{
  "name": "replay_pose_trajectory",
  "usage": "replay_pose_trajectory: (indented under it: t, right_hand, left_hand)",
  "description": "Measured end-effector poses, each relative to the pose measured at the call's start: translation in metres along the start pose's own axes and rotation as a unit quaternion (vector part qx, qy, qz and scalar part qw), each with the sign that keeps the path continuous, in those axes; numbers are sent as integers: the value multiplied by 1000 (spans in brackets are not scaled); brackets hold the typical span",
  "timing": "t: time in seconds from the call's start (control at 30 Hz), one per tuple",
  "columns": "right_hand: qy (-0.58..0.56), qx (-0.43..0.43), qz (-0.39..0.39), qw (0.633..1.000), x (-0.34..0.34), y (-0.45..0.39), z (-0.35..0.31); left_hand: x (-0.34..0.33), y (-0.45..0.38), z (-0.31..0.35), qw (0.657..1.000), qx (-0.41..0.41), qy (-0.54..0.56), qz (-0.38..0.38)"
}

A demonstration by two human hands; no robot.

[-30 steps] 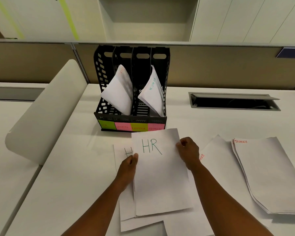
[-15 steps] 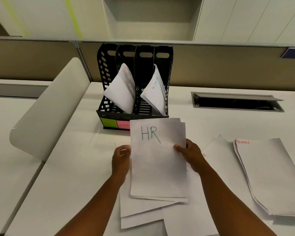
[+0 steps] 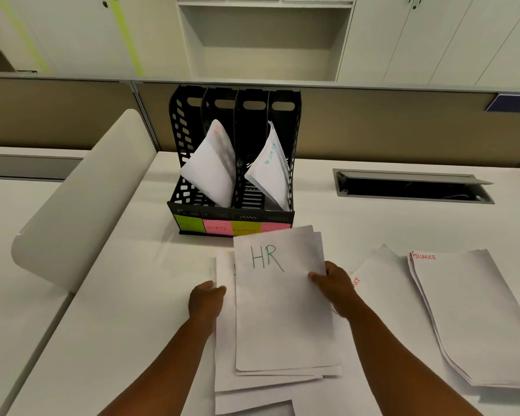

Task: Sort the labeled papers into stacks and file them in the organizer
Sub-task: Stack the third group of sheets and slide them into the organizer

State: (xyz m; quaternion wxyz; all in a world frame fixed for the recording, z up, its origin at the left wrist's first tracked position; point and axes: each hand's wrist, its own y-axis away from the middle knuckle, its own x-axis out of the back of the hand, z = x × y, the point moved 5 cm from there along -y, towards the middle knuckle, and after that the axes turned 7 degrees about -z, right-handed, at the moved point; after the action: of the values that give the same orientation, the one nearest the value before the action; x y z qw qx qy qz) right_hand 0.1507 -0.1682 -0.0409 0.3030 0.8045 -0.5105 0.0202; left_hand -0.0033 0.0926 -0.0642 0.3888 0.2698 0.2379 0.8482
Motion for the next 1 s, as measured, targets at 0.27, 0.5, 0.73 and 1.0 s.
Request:
replay_pose_trajectory:
  t: [0.27,0.5,0.73,1.0]
  right_hand:
    - [-15,-1,-20,1000,-23,3,3]
    - [-107,-28,-17,994,-1,-1,12]
    - [-134,-8,-54,989,0,9,15]
    - [-100,47,43,993,44,4,-7]
  left_hand:
    - [-18,17,9,990,-89,-3,-109]
    - [-25,20,8,971,-76,71,-217]
    - [-47,27,10,966,-71,88,-234]
    - [-16,1,-5,986,-21,164,36]
